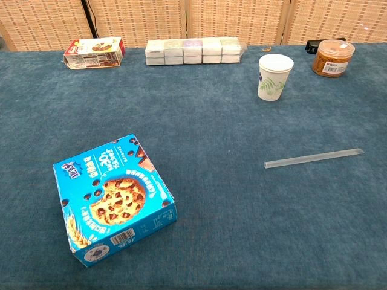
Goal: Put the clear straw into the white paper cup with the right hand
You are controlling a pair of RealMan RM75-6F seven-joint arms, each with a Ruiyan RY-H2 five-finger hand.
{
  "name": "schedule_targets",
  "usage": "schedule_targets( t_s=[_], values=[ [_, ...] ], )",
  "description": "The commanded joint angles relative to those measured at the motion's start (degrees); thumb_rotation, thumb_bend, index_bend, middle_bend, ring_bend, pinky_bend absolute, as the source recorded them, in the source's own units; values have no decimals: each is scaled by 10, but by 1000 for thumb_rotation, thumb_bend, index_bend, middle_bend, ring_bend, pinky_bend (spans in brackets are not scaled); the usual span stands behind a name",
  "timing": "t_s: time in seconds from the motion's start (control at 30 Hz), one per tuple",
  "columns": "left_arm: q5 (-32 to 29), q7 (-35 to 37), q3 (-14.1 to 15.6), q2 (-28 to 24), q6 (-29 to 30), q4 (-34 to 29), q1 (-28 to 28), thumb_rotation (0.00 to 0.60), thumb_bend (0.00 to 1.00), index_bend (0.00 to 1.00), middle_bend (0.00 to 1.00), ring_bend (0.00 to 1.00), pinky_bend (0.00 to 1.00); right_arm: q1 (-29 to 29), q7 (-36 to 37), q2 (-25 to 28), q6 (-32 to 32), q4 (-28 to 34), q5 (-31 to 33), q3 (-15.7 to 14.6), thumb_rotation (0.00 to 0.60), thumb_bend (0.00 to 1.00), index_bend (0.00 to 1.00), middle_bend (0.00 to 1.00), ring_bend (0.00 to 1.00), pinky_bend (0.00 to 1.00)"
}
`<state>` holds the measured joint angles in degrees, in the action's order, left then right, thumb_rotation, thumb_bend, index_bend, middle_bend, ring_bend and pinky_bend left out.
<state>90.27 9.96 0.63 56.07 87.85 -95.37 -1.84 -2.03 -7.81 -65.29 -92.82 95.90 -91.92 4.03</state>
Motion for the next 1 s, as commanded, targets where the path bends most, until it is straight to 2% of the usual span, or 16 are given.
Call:
schedule_targets(
  t_s=[0.03,0.47,0.7,0.8,1.0],
  values=[
    [0,0,0,0,-1,0,0,600,8,0,0,0,0,0,2,1,2,1,-1,-1,600,0,0,0,0,0],
    [-2,4,-1,-3,0,-3,0,600,8,0,0,0,0,-25,20,-4,45,8,-25,-14,600,0,10,0,0,0],
    [-14,9,-7,-6,-3,-7,-1,600,8,0,0,0,0,-104,55,-21,121,-11,-74,-1,600,0,90,0,0,0],
    [-21,9,-9,-7,-9,-9,-3,600,7,0,0,0,0,-148,74,-36,158,-38,-93,8,600,0,112,0,0,0],
    [-35,15,-14,-10,-18,-10,-7,600,8,0,0,0,0,-208,100,-62,234,-63,-96,9,600,0,157,0,0,0]
  ],
)
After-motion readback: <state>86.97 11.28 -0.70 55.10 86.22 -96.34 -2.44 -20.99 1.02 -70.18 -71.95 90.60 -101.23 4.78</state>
